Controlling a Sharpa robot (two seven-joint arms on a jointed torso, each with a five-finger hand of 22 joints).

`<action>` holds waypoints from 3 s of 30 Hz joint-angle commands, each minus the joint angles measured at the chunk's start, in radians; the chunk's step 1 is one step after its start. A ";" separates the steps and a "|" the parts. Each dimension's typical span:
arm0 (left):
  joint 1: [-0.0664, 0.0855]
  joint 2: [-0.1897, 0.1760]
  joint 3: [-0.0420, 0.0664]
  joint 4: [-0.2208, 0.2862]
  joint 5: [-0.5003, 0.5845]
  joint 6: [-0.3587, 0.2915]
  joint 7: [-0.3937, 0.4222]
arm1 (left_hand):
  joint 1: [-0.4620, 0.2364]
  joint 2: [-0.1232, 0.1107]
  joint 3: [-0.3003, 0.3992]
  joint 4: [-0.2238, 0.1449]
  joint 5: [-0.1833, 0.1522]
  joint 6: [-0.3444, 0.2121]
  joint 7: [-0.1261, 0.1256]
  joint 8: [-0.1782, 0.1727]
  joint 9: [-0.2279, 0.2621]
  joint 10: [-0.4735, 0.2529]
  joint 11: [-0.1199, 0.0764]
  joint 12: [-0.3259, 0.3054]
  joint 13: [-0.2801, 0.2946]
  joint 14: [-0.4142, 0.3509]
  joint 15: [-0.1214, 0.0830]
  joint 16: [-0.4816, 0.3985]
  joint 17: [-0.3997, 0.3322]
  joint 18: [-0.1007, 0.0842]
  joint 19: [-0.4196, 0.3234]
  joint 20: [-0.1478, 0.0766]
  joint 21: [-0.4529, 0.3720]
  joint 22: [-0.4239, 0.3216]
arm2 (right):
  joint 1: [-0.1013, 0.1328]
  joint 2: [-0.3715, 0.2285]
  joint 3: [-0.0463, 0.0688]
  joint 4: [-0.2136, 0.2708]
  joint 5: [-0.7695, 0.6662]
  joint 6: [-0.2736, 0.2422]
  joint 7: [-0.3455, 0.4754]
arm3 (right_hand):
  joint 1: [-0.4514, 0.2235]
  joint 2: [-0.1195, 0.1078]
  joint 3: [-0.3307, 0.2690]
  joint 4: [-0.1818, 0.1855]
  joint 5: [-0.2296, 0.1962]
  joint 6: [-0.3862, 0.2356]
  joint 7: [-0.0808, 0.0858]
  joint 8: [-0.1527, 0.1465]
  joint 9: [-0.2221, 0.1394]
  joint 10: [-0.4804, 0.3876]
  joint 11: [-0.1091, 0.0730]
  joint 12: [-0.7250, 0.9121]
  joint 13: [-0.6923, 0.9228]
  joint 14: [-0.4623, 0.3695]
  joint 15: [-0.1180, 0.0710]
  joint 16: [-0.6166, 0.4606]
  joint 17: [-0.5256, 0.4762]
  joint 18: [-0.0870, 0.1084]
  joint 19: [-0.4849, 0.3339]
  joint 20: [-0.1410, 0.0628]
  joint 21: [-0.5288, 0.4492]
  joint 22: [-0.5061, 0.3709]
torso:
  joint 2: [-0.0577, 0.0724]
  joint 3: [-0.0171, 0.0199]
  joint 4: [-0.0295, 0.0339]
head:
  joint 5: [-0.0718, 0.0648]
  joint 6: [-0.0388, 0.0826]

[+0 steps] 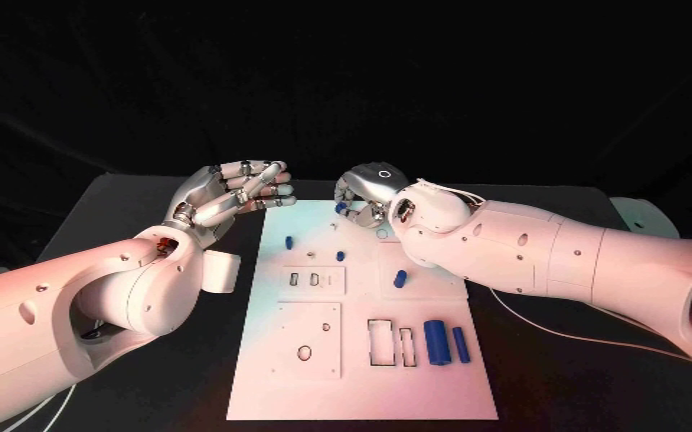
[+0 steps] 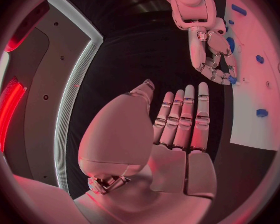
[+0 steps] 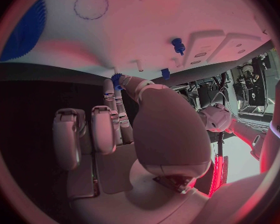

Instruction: Assemble the parts on the task board

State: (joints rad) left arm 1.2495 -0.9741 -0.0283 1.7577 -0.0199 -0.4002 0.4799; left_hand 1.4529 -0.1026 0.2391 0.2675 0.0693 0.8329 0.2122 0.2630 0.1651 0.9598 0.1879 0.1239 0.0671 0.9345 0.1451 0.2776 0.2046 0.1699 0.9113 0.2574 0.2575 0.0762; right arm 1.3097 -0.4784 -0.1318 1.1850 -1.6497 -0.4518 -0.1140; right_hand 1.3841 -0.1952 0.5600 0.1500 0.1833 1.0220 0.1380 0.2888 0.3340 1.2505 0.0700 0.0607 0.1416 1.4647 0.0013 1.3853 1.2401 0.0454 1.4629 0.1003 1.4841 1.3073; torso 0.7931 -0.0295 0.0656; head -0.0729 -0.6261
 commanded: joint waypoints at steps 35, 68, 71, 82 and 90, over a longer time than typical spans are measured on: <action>0.004 -0.006 0.001 -0.003 -0.005 0.025 0.003 | 0.005 0.002 0.009 -0.002 -0.005 0.001 0.029 -0.005 -0.002 0.002 0.004 -0.010 -0.001 0.004 0.004 -0.003 0.002 0.015 0.006 -0.002 -0.001 -0.003 | 0.007 -0.148 0.009 0.155 0.032 -0.041 -0.020 | -0.069 -0.045 -0.014 -0.010 -0.004 -0.096 0.041 -0.073 0.002 -0.115 0.039 0.045 -0.027 0.018 0.024 -0.044 -0.094 0.014 -0.039 0.031 -0.082 0.011 | -0.001 0.0028 -0.0108 | 0.005 0.008; 0.004 -0.006 0.001 -0.014 -0.005 0.031 0.000 | 0.005 0.001 0.009 -0.002 -0.006 0.001 0.029 -0.005 -0.002 0.002 0.004 -0.011 -0.001 0.004 0.004 -0.003 0.002 0.015 0.006 -0.002 -0.002 -0.003 | 0.026 -0.305 0.012 0.171 0.372 0.177 -0.062 | 0.005 -0.014 -0.349 0.123 0.043 -0.232 0.018 0.039 0.078 0.094 0.000 1.156 1.116 0.075 -0.005 0.126 0.167 -0.044 0.106 0.002 0.084 0.260 | -0.004 0.0056 -0.0205 | -0.005 0.006; 0.004 -0.006 0.001 -0.014 -0.005 0.031 0.000 | 0.005 0.001 0.009 -0.002 -0.006 0.001 0.029 -0.005 -0.002 0.002 0.004 -0.011 -0.001 0.004 0.004 -0.003 0.002 0.015 0.006 -0.002 -0.002 -0.003 | 0.025 -0.292 0.011 0.158 0.373 0.175 -0.064 | 0.007 -0.013 -0.349 0.124 0.044 -0.232 0.018 0.040 0.078 0.094 0.000 1.158 1.118 0.076 -0.005 0.128 0.171 -0.045 0.107 0.003 0.086 0.262 | -0.005 0.0054 -0.0208 | -0.005 0.005; 0.004 -0.005 0.001 -0.015 -0.005 0.034 -0.001 | 0.005 0.001 0.009 -0.002 -0.006 0.001 0.029 -0.005 -0.002 0.002 0.004 -0.011 -0.001 0.004 0.004 -0.003 0.002 0.015 0.006 -0.002 -0.002 -0.003 | 0.015 -0.269 0.010 0.133 0.370 0.175 -0.070 | 0.022 -0.007 -0.343 0.124 0.049 -0.233 0.019 0.046 0.079 0.107 0.001 1.187 1.145 0.077 -0.004 0.132 0.180 -0.045 0.108 0.004 0.087 0.263 | -0.005 0.0061 -0.0238 | -0.001 0.002; 0.004 -0.005 0.001 -0.016 -0.005 0.033 0.000 | 0.005 0.000 0.011 -0.003 -0.006 0.002 0.027 -0.006 -0.002 0.004 0.003 -0.013 -0.001 0.004 0.004 -0.005 0.004 0.015 0.007 -0.001 -0.003 -0.004 | 0.009 -0.263 0.009 0.127 0.365 0.186 -0.068 | 0.038 -0.003 -0.330 0.121 0.059 -0.224 0.019 0.053 0.080 0.113 0.001 1.205 1.162 0.078 -0.004 0.134 0.183 -0.045 0.108 0.005 0.087 0.263 | -0.005 0.0067 -0.0219 | -0.001 -0.003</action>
State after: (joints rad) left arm 1.2521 -0.9810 -0.0285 1.7408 -0.0200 -0.3851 0.4731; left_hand 1.4529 -0.1026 0.2418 0.2648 0.0694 0.8329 0.2122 0.2629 0.1640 0.9598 0.1879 0.1134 0.0671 0.9344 0.1451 0.2776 0.2072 0.1697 0.9113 0.2574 0.2575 0.0730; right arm 1.3203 -0.7425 -0.1217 1.3121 -1.2771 -0.2875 -0.1767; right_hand 1.4099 -0.1988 0.2241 0.2713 0.2361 0.7950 0.1552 0.3365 0.4136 1.3576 0.0711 1.2633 1.3031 1.4682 -0.0090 1.5152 1.3078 0.0139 1.4662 0.1006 1.5664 1.3076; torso 0.7883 -0.0236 0.0430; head -0.0732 -0.6272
